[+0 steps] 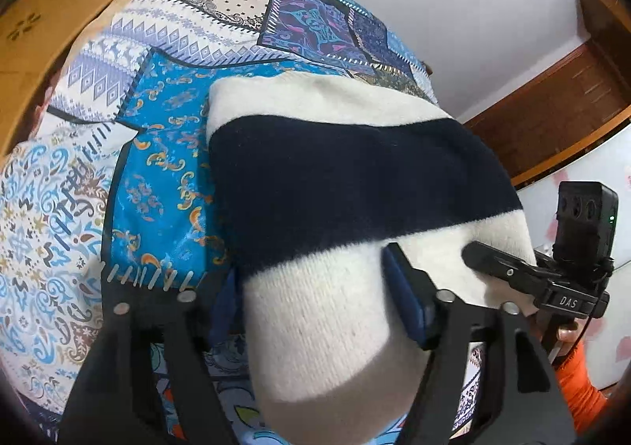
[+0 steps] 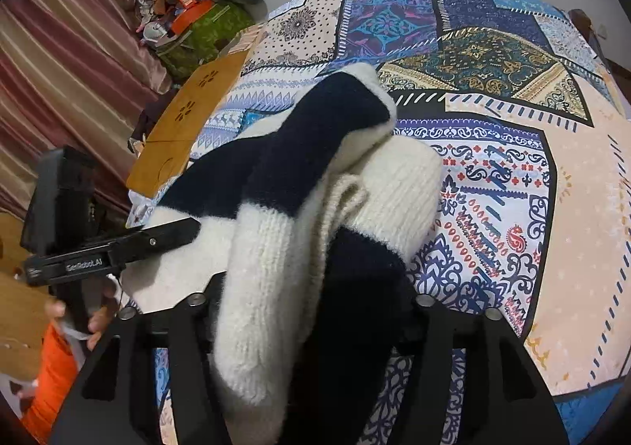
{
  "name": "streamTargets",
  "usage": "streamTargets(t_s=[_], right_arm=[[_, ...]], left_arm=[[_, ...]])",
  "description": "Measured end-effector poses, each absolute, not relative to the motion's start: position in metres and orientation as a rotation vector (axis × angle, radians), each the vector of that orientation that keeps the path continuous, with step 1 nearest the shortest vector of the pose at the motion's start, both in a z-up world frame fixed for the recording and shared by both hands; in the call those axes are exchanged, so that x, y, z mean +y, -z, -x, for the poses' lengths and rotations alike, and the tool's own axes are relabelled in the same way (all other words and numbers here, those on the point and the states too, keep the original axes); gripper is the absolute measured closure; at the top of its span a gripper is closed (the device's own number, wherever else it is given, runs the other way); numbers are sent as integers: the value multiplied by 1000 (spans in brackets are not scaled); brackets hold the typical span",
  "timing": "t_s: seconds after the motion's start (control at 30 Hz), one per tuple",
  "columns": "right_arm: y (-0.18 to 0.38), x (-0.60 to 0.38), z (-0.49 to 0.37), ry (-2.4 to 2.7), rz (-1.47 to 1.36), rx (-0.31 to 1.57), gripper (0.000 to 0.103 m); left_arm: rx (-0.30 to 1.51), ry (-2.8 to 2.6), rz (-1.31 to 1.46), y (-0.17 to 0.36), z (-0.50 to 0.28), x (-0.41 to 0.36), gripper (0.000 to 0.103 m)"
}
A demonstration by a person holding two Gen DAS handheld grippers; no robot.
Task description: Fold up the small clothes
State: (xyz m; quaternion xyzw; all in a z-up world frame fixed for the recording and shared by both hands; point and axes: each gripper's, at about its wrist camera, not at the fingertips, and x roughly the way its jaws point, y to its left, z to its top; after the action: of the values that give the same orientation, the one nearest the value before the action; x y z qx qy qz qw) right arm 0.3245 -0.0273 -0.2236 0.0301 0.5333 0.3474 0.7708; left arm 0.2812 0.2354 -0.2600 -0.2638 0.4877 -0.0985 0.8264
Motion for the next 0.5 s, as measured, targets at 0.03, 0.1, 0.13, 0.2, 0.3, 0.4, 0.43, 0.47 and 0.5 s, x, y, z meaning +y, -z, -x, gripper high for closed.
streamTargets(t_s=[0.03,0.1,0.13,0.2,0.3,0.4,0.43,0.47,0.5], right_arm=[[224,-28,-324,-757,-58,1155,42],[218,-30,-319,-764,-49,1146,37],[214,-33,-316,-759,-42,1133,37],[203,-38,-308,-753,-33,1098,37],[182,-45,-295,-736,-14,1030,37],[151,-54,-276,-740,19,922,37],[141,-57,-270,-742,25,886,37],[132,-58,-265,-742,27,856,37],[120,-60,-256,-745,29,811,37]], left_arm=[[1029,207,557,259,-279,236,32],[1013,179,522,248,-271,235,32],[1005,161,497,244,-268,235,32],[983,110,432,228,-259,231,33],[920,47,332,196,-242,225,33],[822,24,261,156,-216,212,33],[777,15,228,140,-204,205,33],[741,8,205,129,-197,200,33],[692,1,177,112,-184,193,33]])
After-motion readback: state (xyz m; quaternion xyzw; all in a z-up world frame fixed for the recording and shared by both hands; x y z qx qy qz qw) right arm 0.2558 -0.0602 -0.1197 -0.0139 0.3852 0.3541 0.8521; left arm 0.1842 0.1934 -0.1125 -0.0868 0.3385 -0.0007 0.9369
